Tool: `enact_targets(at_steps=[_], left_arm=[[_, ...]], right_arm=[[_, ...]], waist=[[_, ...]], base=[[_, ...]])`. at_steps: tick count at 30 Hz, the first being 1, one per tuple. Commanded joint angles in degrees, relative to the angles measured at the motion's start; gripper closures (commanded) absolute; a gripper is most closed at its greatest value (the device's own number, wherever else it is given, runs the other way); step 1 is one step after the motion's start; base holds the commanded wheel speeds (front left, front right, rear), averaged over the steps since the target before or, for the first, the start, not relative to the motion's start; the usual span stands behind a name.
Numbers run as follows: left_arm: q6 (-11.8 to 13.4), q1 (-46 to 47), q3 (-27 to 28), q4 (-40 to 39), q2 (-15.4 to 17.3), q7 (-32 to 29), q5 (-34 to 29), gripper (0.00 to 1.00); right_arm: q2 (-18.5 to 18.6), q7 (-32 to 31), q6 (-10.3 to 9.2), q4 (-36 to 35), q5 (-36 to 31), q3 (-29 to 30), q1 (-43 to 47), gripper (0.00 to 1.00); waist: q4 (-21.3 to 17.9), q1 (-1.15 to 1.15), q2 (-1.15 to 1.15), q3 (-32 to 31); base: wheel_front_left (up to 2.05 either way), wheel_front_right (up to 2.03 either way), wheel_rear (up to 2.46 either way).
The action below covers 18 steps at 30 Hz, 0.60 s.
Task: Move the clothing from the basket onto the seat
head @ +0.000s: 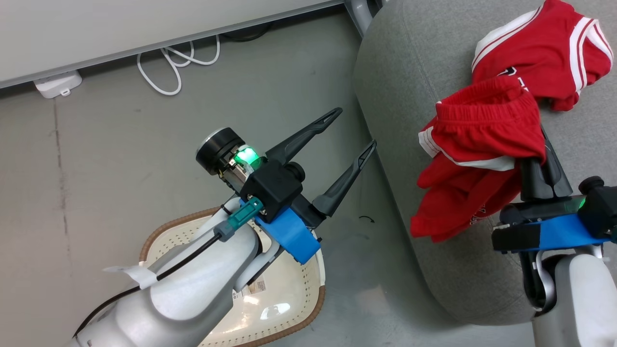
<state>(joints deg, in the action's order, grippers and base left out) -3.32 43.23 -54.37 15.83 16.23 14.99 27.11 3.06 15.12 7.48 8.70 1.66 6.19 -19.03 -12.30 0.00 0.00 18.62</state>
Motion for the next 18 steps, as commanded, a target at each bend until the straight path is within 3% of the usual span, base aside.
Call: enact_targets(at_steps=[1, 10, 18], left_arm=[[-0.01, -0.51, 0.11, 0.10, 0.09, 0.27, -0.34, 0.00], [0.36, -1.19, 1.32, -0.66, 0.37, 0.27, -0.61, 0.00], [0.05, 0.00, 2.55, -1.78, 1.31, 0.27, -1.74, 0.00]], right_arm=[[-0.21, 0.05, 0.03, -0.50, 0.08, 0.19, 0.89, 1.00], [-0.22, 0.05, 0.03, -2.49, 1.73, -0.15, -1.38, 1.00], [0.34, 0.05, 0.03, -6.45, 1.52, 3.73, -12.42, 1.00]], waist=[[-0.13, 0.00, 0.00, -0.14], [-0.19, 0.00, 0.00, 0.49], [0.77, 0.00, 0.00, 6.19]], base=[[0.00, 0.00, 0.00], [0.00, 0.00, 0.00], [0.00, 0.00, 0.00]])
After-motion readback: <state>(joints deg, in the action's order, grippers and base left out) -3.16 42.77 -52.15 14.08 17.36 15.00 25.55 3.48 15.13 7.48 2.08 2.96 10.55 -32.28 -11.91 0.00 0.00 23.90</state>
